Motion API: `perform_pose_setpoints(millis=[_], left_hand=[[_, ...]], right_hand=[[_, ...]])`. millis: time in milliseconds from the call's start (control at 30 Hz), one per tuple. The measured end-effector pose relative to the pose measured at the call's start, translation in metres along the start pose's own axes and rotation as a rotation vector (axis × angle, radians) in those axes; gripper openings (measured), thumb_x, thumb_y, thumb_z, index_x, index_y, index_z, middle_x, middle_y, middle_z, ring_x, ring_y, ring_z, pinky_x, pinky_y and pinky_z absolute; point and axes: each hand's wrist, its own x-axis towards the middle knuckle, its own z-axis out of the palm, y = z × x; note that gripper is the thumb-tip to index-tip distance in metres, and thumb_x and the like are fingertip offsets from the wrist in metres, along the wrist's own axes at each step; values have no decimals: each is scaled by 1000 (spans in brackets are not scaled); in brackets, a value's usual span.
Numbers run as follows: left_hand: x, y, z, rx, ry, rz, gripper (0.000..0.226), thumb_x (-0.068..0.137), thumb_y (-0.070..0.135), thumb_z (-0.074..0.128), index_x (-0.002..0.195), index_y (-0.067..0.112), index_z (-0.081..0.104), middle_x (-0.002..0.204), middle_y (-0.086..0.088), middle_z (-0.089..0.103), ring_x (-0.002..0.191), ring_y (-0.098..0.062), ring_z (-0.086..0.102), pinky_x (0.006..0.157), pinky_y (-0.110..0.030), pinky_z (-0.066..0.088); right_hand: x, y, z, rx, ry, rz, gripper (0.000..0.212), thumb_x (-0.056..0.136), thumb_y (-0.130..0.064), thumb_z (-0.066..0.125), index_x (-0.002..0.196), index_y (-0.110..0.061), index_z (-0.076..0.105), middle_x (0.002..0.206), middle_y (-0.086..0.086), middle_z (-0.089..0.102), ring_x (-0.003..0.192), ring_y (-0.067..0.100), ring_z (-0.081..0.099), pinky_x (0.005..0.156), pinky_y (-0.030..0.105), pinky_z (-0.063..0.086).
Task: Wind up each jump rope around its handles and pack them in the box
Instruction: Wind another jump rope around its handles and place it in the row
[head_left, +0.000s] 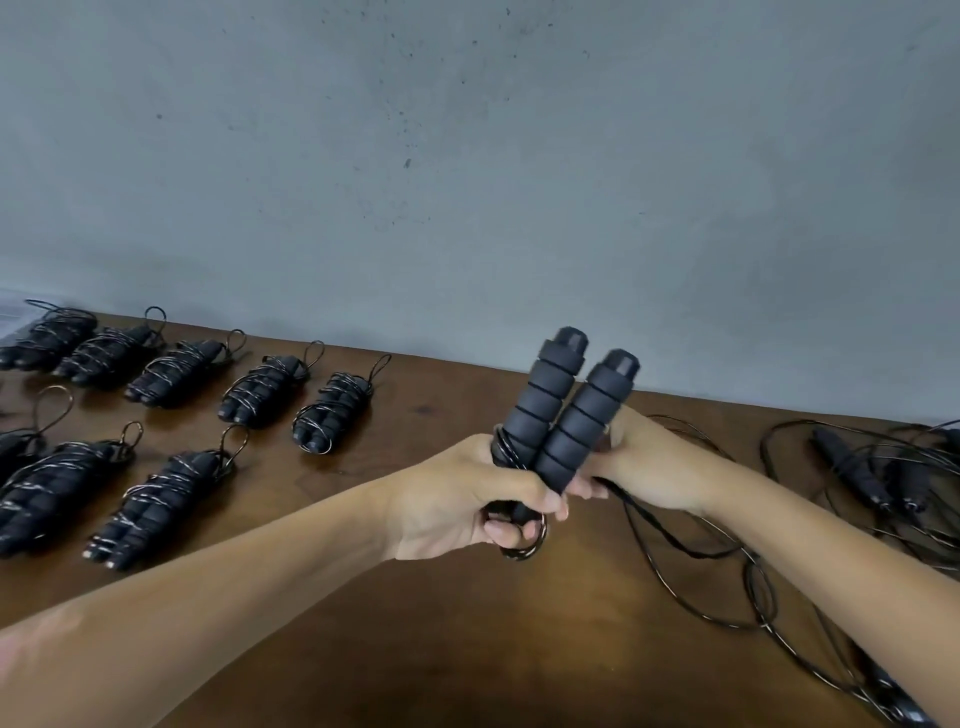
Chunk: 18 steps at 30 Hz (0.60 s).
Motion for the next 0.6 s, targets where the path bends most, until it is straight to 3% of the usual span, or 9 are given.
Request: perform_pose_setpoints(millis=[100, 200, 333, 400, 467, 533, 600], left_hand=[[-10, -3, -14, -112, 38, 37, 15, 91, 4, 63, 105, 1, 68, 94, -12, 64, 70, -19, 51, 49, -17, 35], [-14, -4, -23, -184, 82, 29, 14, 90, 7, 66, 101, 0, 68, 92, -15, 66, 70, -21, 53, 47, -17, 39], [-18, -6, -34, -221, 178, 22, 20, 94, 3, 66, 112, -4, 61, 92, -18, 65, 69, -23, 52, 47, -18, 39], [-19, -6, -42, -257, 213, 41, 19, 98, 1, 61, 116, -4, 59, 91, -17, 64, 69, -23, 50, 47, -19, 38], [-19, -5, -49, -284, 238, 47, 21, 99, 1, 59, 119, -2, 59, 88, -16, 64, 69, -22, 50, 48, -19, 37], [-18, -6, -54, -277, 251, 30, 25, 99, 1, 59, 123, -2, 60, 87, -14, 64, 69, -22, 51, 50, -20, 37], [-16, -9, -57, -259, 249, 0, 27, 98, 2, 61, 124, -4, 60, 87, -14, 64, 68, -22, 52, 51, -20, 38]], right_hand=[[-2, 10, 15, 62, 64, 32, 32, 105, -12, 55, 94, -33, 75, 87, 3, 73, 63, 24, 50, 61, 28, 43], [-6, 13, 25, 69, 170, 82, 23, 104, -21, 57, 112, -31, 76, 91, -2, 75, 60, 18, 49, 66, 14, 44], [-14, -1, 36, 6, 226, 137, 22, 104, -23, 57, 96, -34, 75, 73, -12, 72, 55, 11, 52, 86, 12, 44], [-19, -6, 41, -34, 224, 163, 28, 104, -27, 57, 85, -40, 74, 65, -11, 69, 60, 20, 61, 100, 18, 44], [-24, -9, 46, -88, 223, 188, 36, 103, -33, 58, 69, -32, 70, 51, -9, 57, 74, 26, 71, 105, 22, 44], [-29, -14, 48, -130, 251, 209, 37, 101, -36, 59, 68, -22, 66, 51, -8, 53, 63, 12, 66, 91, 21, 50], [-34, -21, 46, -199, 281, 215, 28, 101, -34, 60, 75, -23, 68, 61, -13, 62, 60, 2, 59, 71, 15, 47]])
